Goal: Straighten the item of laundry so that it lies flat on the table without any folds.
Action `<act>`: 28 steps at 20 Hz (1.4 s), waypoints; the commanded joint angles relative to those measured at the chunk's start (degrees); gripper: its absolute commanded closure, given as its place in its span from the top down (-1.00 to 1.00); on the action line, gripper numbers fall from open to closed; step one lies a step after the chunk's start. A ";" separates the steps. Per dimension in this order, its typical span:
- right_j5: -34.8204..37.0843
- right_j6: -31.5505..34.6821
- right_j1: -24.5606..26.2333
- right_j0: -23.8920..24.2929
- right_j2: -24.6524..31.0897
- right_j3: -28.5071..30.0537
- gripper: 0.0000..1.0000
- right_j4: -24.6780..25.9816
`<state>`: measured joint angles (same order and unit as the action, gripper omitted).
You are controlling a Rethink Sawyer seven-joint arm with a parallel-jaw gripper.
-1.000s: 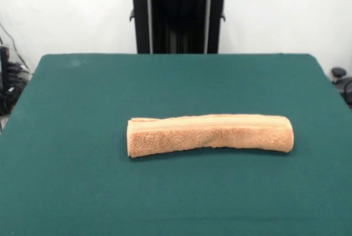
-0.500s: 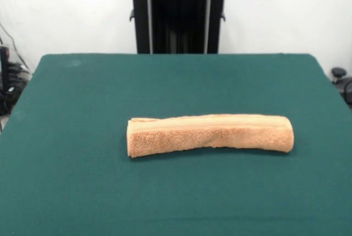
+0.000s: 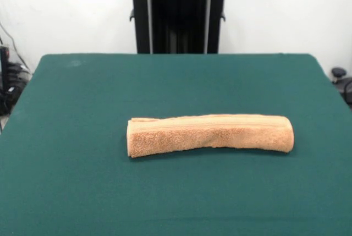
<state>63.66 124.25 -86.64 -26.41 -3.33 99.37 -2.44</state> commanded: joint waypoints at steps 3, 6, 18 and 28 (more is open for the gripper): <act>-6.48 7.15 8.38 0.76 0.35 11.19 1.00 4.00; -8.78 6.47 9.51 1.25 0.26 11.68 1.00 3.54; -17.21 1.31 15.88 6.18 1.55 12.06 1.00 2.22; -23.98 2.56 21.63 8.54 2.92 10.76 1.00 3.83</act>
<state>43.50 124.25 -71.01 -18.55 -3.40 101.38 -0.94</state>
